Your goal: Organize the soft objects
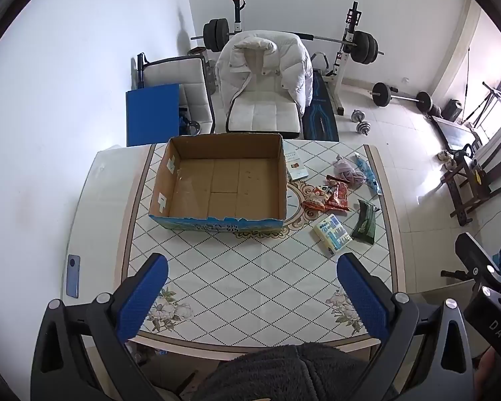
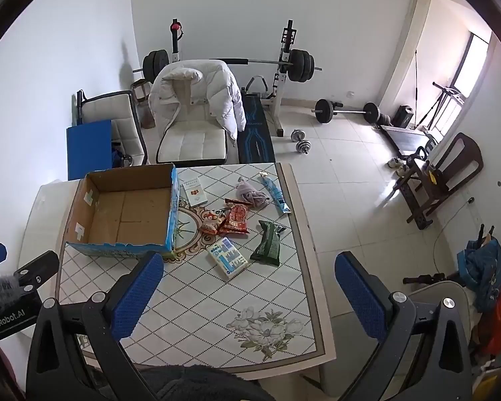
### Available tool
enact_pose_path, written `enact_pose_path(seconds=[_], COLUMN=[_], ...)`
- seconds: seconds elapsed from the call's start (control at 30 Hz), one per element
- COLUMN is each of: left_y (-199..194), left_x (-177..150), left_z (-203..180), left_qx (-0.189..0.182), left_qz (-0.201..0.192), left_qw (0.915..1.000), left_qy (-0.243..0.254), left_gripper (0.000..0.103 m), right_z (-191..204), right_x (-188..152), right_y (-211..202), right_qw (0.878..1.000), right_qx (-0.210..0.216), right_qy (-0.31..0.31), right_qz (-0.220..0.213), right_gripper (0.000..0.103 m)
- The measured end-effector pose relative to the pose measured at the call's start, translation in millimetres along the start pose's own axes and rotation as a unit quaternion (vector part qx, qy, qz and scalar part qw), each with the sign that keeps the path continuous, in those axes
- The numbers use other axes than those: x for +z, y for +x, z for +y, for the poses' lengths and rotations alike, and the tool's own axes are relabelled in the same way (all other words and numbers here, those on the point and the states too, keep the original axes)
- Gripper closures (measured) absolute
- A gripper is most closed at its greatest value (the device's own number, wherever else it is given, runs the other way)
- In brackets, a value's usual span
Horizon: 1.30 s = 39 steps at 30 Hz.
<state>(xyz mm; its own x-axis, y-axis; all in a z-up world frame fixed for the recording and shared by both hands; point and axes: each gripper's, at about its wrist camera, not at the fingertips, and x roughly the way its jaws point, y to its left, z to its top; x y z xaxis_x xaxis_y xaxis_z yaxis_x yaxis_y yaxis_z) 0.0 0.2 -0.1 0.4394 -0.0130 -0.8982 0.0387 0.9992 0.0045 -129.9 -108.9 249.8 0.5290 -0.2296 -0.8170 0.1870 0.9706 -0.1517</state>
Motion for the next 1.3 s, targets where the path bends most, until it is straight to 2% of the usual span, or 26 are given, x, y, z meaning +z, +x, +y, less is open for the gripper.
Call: enact_pose_path(seconds=[0.8, 0.87, 1.3], left_y=[-12.9, -13.6, -17.1], left_x=[16.4, 7.8, 7.7], left_z=[-6.8, -6.4, -6.7], left_qx=[0.010, 0.011, 0.009], left_qz=[-0.007, -0.014, -0.020], left_qw=[0.9999, 0.9998, 0.9998], left_qy=[0.004, 0.004, 0.002], left_gripper=[0.000, 0.000, 0.000], right_z=[-4.4, -5.0, -6.4], right_x=[1.7, 1.7, 4.1], right_y=[-0.5, -1.7, -7.8], right_qw=[1.000, 1.000, 1.000], right_qx=[0.011, 0.011, 0.006], right_qy=[0.006, 0.006, 0.006], right_qz=[-0.007, -0.010, -0.016], right_gripper=[0.000, 0.000, 0.000])
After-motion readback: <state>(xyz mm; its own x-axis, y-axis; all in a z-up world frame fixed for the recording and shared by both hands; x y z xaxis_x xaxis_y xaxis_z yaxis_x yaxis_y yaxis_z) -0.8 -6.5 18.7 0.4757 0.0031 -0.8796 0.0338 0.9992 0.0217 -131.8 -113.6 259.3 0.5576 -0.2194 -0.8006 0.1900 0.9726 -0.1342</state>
